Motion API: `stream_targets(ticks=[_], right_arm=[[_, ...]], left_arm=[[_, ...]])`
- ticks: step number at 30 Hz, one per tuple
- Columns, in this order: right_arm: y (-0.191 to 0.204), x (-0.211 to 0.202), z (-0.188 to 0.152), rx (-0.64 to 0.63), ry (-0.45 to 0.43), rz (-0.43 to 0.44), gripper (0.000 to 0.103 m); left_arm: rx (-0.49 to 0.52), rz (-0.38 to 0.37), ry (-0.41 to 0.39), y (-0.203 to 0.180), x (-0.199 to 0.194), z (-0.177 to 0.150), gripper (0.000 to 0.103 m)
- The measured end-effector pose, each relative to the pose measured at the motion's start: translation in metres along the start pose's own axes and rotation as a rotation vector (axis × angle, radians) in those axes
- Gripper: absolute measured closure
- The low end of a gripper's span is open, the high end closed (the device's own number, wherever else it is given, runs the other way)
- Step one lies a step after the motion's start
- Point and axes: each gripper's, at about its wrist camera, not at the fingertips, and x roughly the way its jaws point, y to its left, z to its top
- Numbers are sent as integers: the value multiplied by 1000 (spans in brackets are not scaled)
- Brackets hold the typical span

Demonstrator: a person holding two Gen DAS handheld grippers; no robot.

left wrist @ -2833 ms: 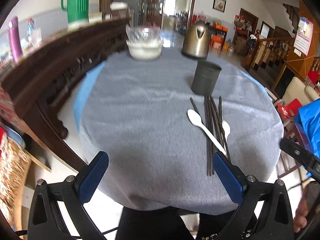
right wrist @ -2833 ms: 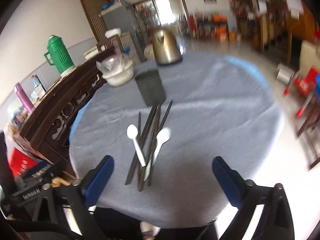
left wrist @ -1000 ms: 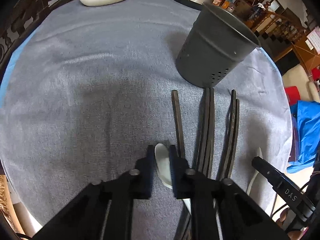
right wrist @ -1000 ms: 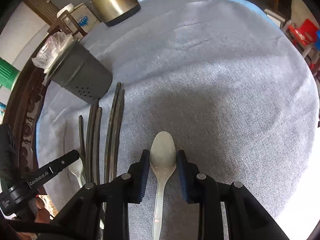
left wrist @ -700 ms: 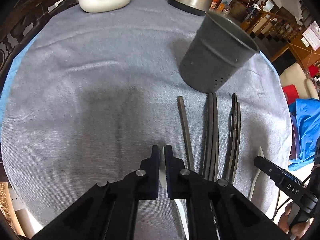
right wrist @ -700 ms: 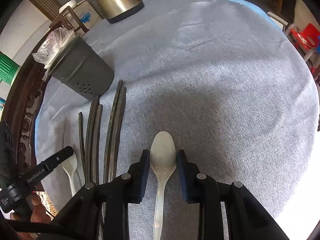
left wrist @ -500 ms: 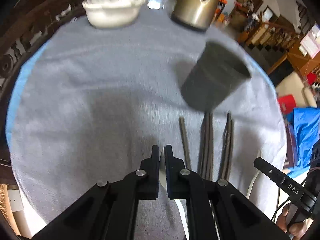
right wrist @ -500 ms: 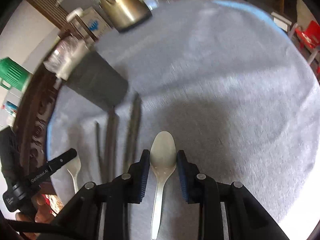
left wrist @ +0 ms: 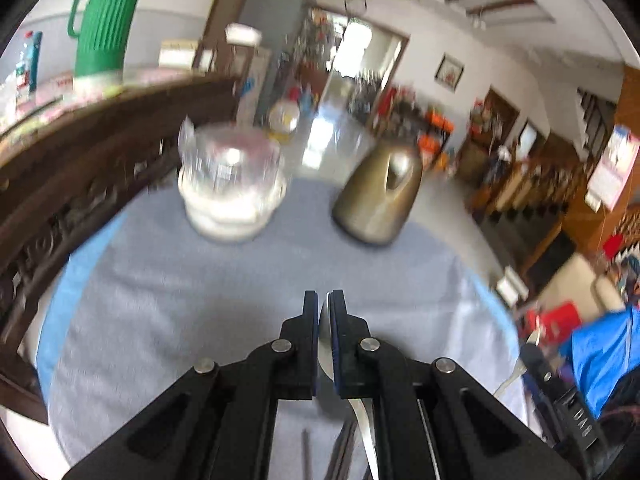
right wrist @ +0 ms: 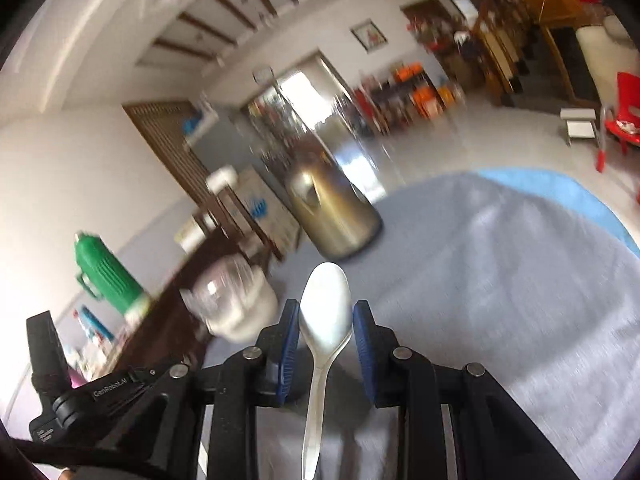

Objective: Organize utensils
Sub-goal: 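Lift the spoon into the grey holder with the right tool while the left tool drops its spoon in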

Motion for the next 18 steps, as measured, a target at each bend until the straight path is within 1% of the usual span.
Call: stream_targets(ticks=[3, 6, 8, 11, 13, 16, 18], right_arm=[[14, 18, 10, -9, -56, 10, 74], [26, 37, 19, -12, -90, 21, 74], [33, 47, 21, -30, -102, 12, 74], [44, 68, 20, -76, -107, -11, 74], [51, 81, 16, -119, -93, -24, 74], [55, 94, 3, -180, -64, -32, 74], [55, 101, -7, -217, -42, -37, 74]], left_arm=[[-2, 18, -86, -7, 6, 17, 97], [-6, 27, -143, -10, 18, 27, 97], [-2, 42, -169, -12, 27, 31, 97], [15, 61, -185, -15, 47, 30, 97], [36, 77, -190, -16, 59, 21, 97], [70, 81, -171, -16, 68, 9, 97], [94, 71, -154, -16, 74, 0, 97]])
